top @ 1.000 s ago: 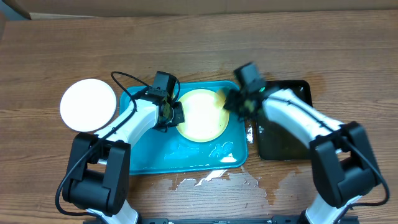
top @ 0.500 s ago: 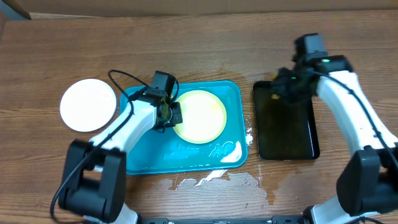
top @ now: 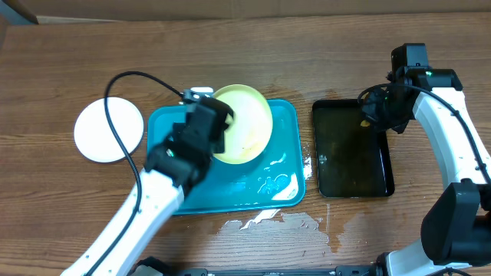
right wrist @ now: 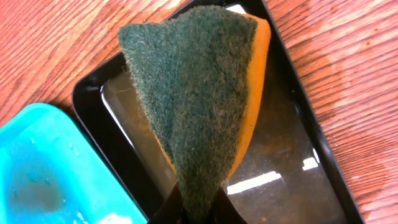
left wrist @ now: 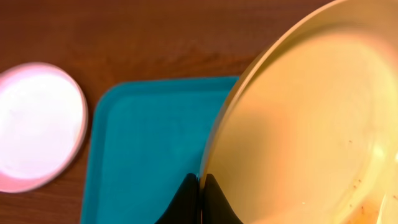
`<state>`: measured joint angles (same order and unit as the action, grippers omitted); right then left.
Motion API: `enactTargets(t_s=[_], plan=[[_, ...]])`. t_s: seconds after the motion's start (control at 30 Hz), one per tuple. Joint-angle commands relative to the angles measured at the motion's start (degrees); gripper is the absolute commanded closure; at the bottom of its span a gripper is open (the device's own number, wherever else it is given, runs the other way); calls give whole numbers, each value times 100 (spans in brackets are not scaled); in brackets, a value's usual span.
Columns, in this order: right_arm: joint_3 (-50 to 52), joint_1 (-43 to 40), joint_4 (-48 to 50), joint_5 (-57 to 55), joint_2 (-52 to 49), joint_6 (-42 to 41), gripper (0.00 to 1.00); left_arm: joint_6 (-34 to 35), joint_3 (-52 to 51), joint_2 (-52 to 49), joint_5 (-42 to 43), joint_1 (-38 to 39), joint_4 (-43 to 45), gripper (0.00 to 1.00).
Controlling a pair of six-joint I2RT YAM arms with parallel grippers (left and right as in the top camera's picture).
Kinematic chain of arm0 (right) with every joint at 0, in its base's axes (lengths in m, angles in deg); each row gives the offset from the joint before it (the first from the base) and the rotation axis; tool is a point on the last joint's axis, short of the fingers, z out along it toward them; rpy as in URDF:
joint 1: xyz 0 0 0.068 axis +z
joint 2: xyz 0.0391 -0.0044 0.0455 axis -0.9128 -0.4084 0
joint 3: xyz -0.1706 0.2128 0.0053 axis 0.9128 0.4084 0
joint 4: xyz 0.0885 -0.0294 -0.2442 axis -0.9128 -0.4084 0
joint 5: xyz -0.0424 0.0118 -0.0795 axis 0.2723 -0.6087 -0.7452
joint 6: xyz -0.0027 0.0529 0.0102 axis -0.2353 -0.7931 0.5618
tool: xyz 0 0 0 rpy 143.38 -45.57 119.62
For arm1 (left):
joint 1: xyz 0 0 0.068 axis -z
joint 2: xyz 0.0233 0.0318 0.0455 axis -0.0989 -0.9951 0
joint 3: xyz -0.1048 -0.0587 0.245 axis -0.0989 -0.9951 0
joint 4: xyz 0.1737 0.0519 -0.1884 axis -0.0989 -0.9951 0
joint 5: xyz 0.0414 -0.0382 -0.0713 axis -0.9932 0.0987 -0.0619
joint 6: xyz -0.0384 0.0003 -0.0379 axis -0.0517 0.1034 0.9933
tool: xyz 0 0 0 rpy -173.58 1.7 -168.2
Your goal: Clean dirty plates on tray and stack at the side
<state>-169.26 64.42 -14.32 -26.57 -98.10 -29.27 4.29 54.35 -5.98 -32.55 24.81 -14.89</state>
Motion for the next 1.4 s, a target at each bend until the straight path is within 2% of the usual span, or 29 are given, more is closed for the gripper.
enactTargets(t_s=[0.0,0.2,0.27,0.37,0.6,0.7,0.83,1.03,1.13,1.23,1.37], plan=[[-59,-15,7,-170,151,94,92,-232,90,238,-2096,885,13,96],[-59,-15,-11,-170,151,96,92,-260,87,-170,-4868,2387,13,96],[-57,-15,-17,-170,151,96,92,-260,87,-387,-5403,2638,11,96],[-57,-15,-15,-168,151,96,92,-258,87,-763,-5746,2791,13,96],[-57,-13,-26,-76,151,96,92,31,87,-1355,-5716,2765,74,96],[-57,-11,-17,341,151,170,92,310,90,-1327,-5023,2723,94,96],[-57,31,-35,673,151,417,93,595,90,-1314,-3497,2376,57,96],[-59,144,-37,678,151,420,93,992,90,-1307,-3252,1722,-125,96],[-59,221,-35,715,151,420,93,990,92,-1204,-2719,1499,-125,96],[-57,321,-37,715,151,420,93,992,92,-953,-1681,1117,-133,96],[-57,485,-46,745,151,474,94,809,92,-560,238,284,-13,96]])
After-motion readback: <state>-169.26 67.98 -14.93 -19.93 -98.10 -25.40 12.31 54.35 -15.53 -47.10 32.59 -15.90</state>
